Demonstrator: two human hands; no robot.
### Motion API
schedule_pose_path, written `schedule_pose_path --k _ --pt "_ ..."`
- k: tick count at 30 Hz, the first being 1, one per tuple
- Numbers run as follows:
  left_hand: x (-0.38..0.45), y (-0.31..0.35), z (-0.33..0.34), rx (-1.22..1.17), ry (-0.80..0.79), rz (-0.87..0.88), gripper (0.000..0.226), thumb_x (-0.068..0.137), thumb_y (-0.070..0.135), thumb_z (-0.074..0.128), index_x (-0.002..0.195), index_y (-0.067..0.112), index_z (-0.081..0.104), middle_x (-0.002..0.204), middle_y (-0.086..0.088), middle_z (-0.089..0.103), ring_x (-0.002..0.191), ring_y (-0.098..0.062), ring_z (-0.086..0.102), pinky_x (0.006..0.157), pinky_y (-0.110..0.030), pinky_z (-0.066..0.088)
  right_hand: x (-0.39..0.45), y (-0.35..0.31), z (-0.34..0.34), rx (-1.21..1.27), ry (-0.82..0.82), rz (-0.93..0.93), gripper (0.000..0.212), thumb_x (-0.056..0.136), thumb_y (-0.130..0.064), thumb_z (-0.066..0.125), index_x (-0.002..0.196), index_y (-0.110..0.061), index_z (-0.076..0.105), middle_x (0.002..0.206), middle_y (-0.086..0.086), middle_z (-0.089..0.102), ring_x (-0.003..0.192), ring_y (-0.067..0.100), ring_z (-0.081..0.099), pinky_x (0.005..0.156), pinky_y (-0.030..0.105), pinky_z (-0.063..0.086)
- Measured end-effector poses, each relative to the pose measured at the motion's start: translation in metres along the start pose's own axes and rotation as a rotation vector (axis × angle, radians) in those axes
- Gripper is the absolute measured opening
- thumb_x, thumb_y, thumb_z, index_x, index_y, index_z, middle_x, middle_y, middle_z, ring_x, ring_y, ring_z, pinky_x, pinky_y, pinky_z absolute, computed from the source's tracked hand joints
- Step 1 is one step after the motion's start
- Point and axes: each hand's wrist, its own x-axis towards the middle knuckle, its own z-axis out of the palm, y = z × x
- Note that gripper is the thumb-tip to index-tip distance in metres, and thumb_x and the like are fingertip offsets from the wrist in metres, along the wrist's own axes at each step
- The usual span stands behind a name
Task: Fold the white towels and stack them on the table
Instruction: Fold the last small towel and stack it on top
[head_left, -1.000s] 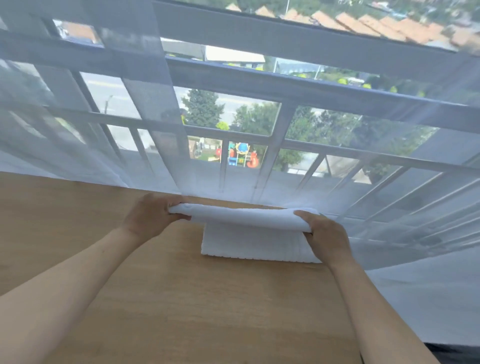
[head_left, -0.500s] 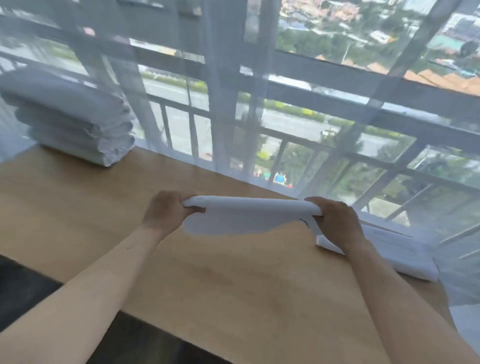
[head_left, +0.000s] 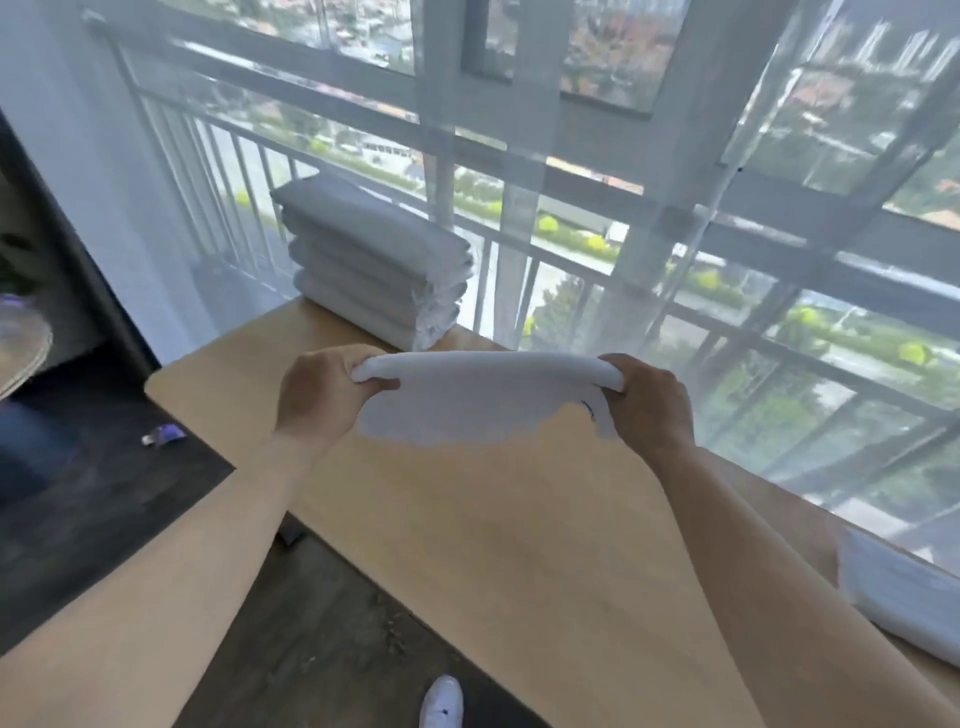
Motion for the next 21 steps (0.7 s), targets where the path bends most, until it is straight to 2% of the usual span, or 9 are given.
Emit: schedule_pose_path --k 4,9,13,18,21 --pt "0.049 -0.033 -0.019 0.033 0.055 0.003 0.012 0.077 0.033 0.083 0.088 0.033 0.078 0.075 0.005 0.073 0.074 -0.021 0.067 0.066 -0.037 0.052 0.045 -0.049 0.023 0.016 0.161 -0.008 0.028 0.088 -0.014 0.058 0.110 -0.027 0.069 0.084 0.007 0.071 0.079 0.037 0.063 0.062 0.034 0.035" --pt "0.135 -0.063 -0.046 0.037 0.110 0.074 0.020 0.076 0.034 0.086 0.094 0.029 0.080 0.078 0.001 0.074 0.070 -0.021 0.062 0.064 -0.029 0.041 0.119 -0.102 0.044 0.061 0.293 0.032 0.036 0.090 -0.014 0.055 0.119 -0.031 0.067 0.095 0.005 0.073 0.089 0.037 0.065 0.070 0.034 0.035" --pt "0.220 -0.079 -0.079 0.085 0.126 0.171 0.023 0.077 0.040 0.084 0.098 0.030 0.080 0.078 0.004 0.075 0.071 -0.019 0.066 0.061 -0.027 0.043 0.187 -0.141 0.049 0.101 0.416 0.042 0.031 0.088 -0.017 0.058 0.114 -0.031 0.068 0.092 0.006 0.074 0.086 0.038 0.065 0.069 0.033 0.035" --pt "0.336 -0.098 -0.114 0.180 0.185 0.307 0.037 0.076 0.052 0.079 0.103 0.027 0.079 0.093 -0.002 0.078 0.082 -0.026 0.071 0.068 -0.035 0.053 0.272 -0.186 0.056 0.134 0.423 0.049 0.026 0.087 -0.022 0.059 0.108 -0.032 0.070 0.087 0.004 0.074 0.084 0.036 0.064 0.069 0.033 0.035" --pt "0.399 -0.109 -0.120 0.169 0.173 0.276 0.040 0.073 0.053 0.081 0.103 0.026 0.079 0.096 -0.003 0.078 0.088 -0.028 0.071 0.071 -0.036 0.053 0.317 -0.210 0.063 0.112 0.339 0.091 0.021 0.085 -0.027 0.059 0.102 -0.034 0.071 0.086 0.003 0.072 0.084 0.036 0.063 0.068 0.032 0.034"
